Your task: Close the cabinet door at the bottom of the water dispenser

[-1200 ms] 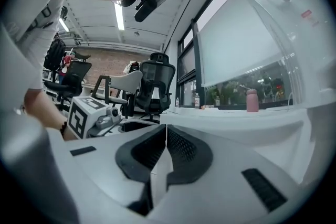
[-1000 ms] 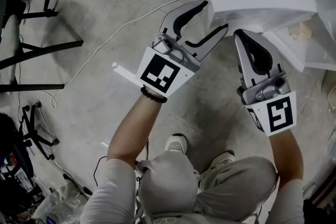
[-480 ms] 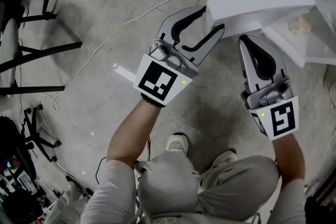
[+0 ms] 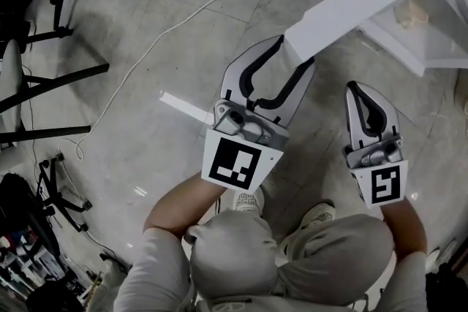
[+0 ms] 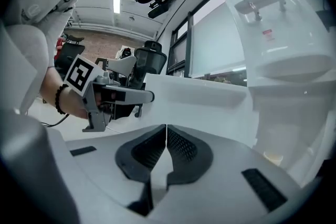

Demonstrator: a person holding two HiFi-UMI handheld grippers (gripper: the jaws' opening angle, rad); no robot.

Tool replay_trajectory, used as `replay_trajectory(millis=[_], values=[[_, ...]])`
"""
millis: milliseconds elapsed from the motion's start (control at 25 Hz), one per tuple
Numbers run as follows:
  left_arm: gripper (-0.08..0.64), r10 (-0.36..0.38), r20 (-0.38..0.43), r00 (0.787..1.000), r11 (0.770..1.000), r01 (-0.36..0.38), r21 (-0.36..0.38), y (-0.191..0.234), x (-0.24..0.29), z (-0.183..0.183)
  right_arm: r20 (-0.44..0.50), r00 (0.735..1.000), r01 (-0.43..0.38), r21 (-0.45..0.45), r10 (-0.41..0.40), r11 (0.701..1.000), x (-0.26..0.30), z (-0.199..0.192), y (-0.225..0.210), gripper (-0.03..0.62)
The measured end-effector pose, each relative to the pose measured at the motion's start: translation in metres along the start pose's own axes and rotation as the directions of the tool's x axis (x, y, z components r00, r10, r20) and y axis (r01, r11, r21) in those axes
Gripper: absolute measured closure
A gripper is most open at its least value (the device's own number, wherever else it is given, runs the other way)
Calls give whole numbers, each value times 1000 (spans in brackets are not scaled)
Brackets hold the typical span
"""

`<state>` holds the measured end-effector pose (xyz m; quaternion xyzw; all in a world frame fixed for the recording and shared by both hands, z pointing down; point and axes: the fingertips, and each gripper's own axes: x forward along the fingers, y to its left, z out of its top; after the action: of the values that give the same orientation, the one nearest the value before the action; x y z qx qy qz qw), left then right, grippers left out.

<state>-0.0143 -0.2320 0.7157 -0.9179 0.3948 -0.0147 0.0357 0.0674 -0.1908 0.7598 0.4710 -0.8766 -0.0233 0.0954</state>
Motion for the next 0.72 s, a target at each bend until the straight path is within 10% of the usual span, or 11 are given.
replay_trajectory(millis=[720], values=[[390, -148, 10, 989, 989, 148, 15, -84, -20, 9, -27, 999, 25, 65, -23, 998, -44, -40, 17, 574]])
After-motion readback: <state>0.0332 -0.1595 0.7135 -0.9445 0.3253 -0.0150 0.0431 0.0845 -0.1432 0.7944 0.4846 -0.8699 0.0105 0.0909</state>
